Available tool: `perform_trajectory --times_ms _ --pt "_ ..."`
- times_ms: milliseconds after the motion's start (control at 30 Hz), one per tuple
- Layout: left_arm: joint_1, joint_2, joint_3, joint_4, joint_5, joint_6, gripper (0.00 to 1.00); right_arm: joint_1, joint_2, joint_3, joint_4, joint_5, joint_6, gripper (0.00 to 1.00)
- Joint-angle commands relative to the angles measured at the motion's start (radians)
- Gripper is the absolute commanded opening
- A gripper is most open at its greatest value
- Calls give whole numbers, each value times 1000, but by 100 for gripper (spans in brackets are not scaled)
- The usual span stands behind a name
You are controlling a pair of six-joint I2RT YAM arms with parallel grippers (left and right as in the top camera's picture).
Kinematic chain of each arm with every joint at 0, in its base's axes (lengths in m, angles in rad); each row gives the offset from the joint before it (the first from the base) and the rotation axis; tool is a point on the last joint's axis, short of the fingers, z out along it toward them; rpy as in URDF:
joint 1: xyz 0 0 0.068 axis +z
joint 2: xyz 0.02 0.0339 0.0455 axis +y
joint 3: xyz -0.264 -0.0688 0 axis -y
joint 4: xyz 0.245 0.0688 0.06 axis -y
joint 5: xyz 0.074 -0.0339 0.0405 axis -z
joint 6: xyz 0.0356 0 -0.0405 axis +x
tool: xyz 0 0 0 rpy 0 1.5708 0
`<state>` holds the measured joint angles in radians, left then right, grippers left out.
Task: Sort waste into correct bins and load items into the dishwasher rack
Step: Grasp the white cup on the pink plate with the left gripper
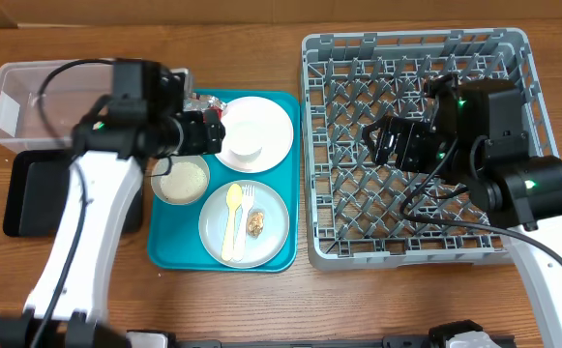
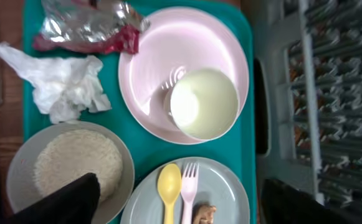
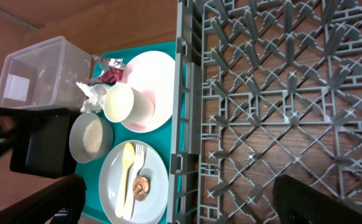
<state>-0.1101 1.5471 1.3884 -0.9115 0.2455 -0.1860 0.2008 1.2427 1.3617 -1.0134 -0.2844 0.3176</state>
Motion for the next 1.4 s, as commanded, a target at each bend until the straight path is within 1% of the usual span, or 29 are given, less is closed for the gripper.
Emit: perform_trajectory --times_ms 0,67,133,200,267,300,367,400,433,467,500,567,633,700,800,900,967,1000,1033,1100,1133,1167,1200,1233,1267,1333,1367 --pt "-68 107 29 26 -109 -13 80 7 -14 33 -6 -5 -3 100" --pt "-113 205 29 107 -132 34 80 8 -14 33 -24 -5 -3 99" --pt "-126 243 29 139 -191 32 78 8 -14 33 -40 -5 -3 98" --pt "-126 275 29 174 -205 32 73 8 -14 33 -63 -5 -3 97" --pt "-124 310 29 220 -212 23 63 8 -14 33 -76 -5 -3 95" --pt "-124 316 29 230 -212 22 62 8 -14 33 -78 -5 -3 94" --pt "-124 344 29 241 -212 13 54 8 -14 33 -89 -5 -3 91" --pt "-124 354 29 241 -212 2 51 8 -14 33 -93 -5 -3 91" --pt "-124 356 29 242 -212 2 51 8 -14 33 -96 -5 -3 90" --pt "-124 360 29 245 -213 2 48 8 -14 33 -100 -5 -3 88" --pt "-124 362 29 248 -217 2 43 8 -14 33 -100 -5 -3 87" --pt "-124 362 29 251 -219 2 26 8 -14 33 -99 -5 -3 84" --pt "-124 362 29 247 -219 2 13 8 -14 33 -103 -5 -3 81" --pt "-124 360 31 245 -219 2 4 8 -14 33 -105 -5 -3 78" --pt "-124 347 74 208 -219 -6 4 8 -14 33 -103 -4 -3 73" --pt "-124 326 183 121 -219 -5 4 7 -17 33 -87 2 -3 71" --pt "-124 308 282 37 -219 -5 4 8 -22 33 -76 3 -3 70" --pt "-124 290 381 -53 -216 -5 4 8 -25 33 -66 3 -3 69" --pt "-124 280 434 -101 -206 -2 4 8 -25 33 -64 3 -3 68" --pt "-119 255 541 -193 -151 6 4 8 -25 33 -58 2 -4 69" --pt "-96 228 604 -249 -38 33 4 8 -25 33 -51 -14 -12 69" --pt "-71 211 629 -274 43 38 4 8 -25 33 -45 -31 -18 69" --pt "-48 200 644 -289 116 43 4 8 -25 33 -32 -78 -56 69" --pt "4 177 660 -301 284 81 4 8 -25 33 -21 -130 -89 69" --pt "50 159 662 -301 371 95 4 8 -25 33 -5 -204 -130 70" --pt "131 145 662 -313 487 104 4 8 -25 33 34 -338 -193 71" --pt "163 145 662 -332 557 127 4 8 -25 33 64 -394 -200 73"
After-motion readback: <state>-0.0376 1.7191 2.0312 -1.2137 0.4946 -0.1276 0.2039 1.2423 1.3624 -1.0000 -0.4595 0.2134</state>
